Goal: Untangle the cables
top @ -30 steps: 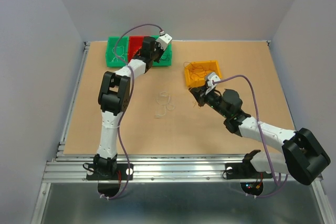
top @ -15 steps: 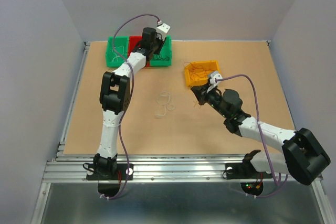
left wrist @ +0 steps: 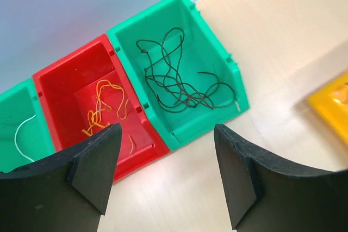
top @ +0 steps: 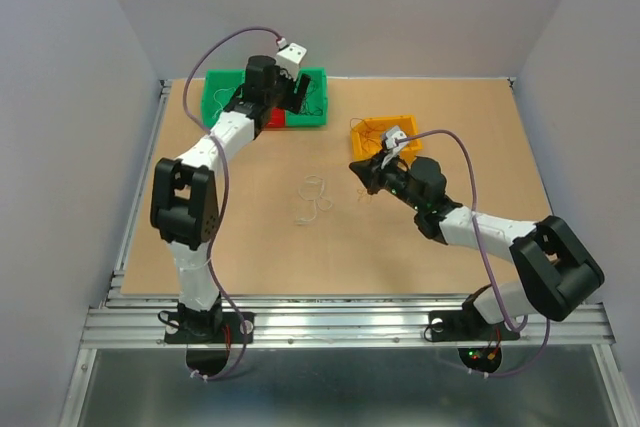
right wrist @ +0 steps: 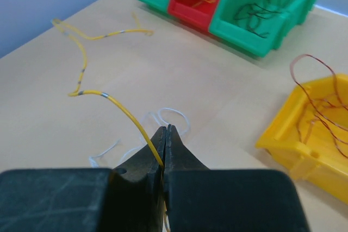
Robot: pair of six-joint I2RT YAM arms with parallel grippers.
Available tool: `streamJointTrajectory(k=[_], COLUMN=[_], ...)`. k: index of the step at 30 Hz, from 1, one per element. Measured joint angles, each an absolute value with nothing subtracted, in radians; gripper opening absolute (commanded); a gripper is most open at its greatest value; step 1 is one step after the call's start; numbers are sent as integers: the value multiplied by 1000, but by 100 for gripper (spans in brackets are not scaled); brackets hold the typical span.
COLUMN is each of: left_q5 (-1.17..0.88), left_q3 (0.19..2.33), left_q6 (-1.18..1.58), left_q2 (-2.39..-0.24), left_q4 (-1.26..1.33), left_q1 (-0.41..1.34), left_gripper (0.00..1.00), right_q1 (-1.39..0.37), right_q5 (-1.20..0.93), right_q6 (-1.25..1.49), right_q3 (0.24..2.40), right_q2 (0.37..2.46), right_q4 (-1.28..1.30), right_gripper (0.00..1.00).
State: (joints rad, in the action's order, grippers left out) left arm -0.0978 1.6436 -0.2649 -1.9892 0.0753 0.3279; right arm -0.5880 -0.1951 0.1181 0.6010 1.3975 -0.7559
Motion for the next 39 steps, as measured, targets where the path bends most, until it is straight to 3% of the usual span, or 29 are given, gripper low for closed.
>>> streamJointTrajectory(k=[7,15,24,39], left_q5=[-348,-628,-958,-1149], left_q3=[1319,973,908,865], left_q6=[-197,-149,-125,-121], left_q2=[-1600,-1393,-1325,-1312], left_q4=[137,265,349,415], left_q1=[293,299,299,337], left_gripper=[84,85,88,89], right_q1=[-588,-588,-588,-590], right_q5=[-416,-577,-596,-619], right_q6=[111,134,94,12], right_q3=[620,630,629,641], right_q2=[1431,1406,1368,1458], right_q4=[-806,-846,-839,-748], right_gripper=[1,1,1,1])
